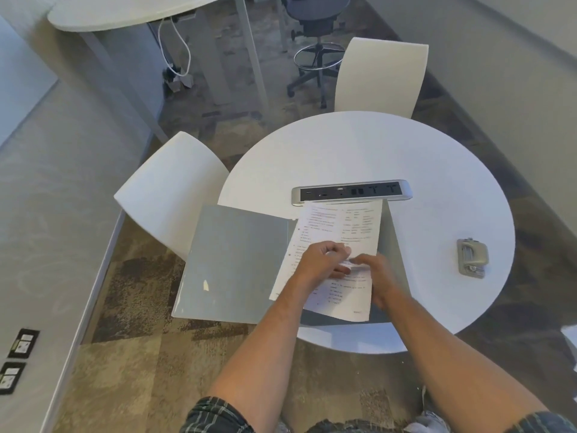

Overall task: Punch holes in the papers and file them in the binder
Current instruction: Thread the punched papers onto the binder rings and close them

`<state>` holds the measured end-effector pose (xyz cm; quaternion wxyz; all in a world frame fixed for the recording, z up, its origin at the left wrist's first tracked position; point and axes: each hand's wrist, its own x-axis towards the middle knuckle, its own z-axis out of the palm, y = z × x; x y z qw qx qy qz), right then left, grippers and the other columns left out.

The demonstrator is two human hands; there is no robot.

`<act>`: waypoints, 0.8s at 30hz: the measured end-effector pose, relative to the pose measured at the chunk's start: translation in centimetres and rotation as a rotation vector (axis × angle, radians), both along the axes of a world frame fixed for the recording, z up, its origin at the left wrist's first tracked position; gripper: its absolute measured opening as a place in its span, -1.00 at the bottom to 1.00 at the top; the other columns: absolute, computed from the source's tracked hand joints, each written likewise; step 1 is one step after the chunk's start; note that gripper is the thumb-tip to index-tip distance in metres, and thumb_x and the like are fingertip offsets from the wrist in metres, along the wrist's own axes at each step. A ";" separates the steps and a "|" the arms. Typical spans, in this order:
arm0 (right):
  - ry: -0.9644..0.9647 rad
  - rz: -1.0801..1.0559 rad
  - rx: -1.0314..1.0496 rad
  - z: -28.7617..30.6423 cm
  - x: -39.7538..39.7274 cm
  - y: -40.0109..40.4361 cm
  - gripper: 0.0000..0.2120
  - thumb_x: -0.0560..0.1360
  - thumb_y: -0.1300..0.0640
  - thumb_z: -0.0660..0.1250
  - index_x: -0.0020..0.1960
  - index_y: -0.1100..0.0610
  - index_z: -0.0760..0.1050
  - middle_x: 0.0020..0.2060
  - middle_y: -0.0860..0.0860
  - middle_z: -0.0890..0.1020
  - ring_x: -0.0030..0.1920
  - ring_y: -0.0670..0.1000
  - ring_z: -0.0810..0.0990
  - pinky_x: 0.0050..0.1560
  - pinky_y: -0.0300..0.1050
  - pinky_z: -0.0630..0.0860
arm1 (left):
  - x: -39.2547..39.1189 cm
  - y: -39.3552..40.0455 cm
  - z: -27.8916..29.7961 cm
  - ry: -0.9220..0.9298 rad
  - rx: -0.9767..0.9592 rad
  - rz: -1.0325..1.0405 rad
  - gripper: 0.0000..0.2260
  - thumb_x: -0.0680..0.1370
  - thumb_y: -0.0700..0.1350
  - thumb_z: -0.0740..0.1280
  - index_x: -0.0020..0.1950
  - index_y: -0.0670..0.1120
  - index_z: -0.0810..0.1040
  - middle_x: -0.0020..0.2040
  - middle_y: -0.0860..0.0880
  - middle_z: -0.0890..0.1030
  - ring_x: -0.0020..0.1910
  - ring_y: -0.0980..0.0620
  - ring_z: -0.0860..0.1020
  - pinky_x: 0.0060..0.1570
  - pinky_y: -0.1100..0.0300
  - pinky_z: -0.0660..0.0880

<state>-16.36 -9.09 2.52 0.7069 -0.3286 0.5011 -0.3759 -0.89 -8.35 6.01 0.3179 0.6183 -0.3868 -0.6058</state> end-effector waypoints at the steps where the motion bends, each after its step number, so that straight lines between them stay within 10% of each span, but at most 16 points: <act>1: 0.109 0.036 -0.019 -0.3 -0.2 0.0 -0.42 0.33 0.24 0.38 0.34 0.02 0.56 0.16 0.10 0.72 0.08 0.24 0.72 0.11 0.27 0.64 | 0.1 0.2 -0.6 0.007 0.011 0.012 -0.81 0.56 -0.02 0.46 0.08 -0.12 0.68 0.11 -0.06 0.72 -0.09 -0.14 0.76 0.08 -0.04 0.68; 4: 0.290 0.061 -0.002 -1.4 -1.1 -0.1 -0.55 0.46 0.34 0.37 0.29 0.02 0.58 0.03 0.01 0.76 -0.04 0.13 0.76 -0.11 0.02 0.67 | 0.8 0.5 -1.9 -0.109 -0.045 0.103 -0.85 0.56 -0.05 0.46 0.00 -0.12 0.68 -0.02 -0.02 0.71 -0.08 -0.06 0.74 -0.01 0.07 0.67; 12: 0.381 0.017 0.002 -5.9 -3.5 -0.1 -0.75 0.54 0.18 0.47 0.21 0.09 0.66 -0.04 0.02 0.78 -0.09 0.10 0.78 0.02 0.16 0.69 | 6.0 -1.1 -5.3 -0.560 0.003 0.271 -0.66 0.59 -0.08 0.42 0.33 -0.15 0.58 0.21 -0.03 0.63 0.20 -0.04 0.59 0.11 0.19 0.48; 24: 0.458 -0.005 -0.016 -7.9 -3.3 -0.1 -0.74 0.47 -0.01 0.56 0.11 0.06 0.69 -0.08 -0.03 0.78 -0.13 0.02 0.78 -0.06 0.02 0.70 | 6.9 -4.2 -9.0 -0.348 0.021 0.329 -0.79 0.52 -0.02 0.52 0.04 -0.12 0.65 -0.03 -0.07 0.74 -0.08 -0.06 0.71 -0.07 0.04 0.68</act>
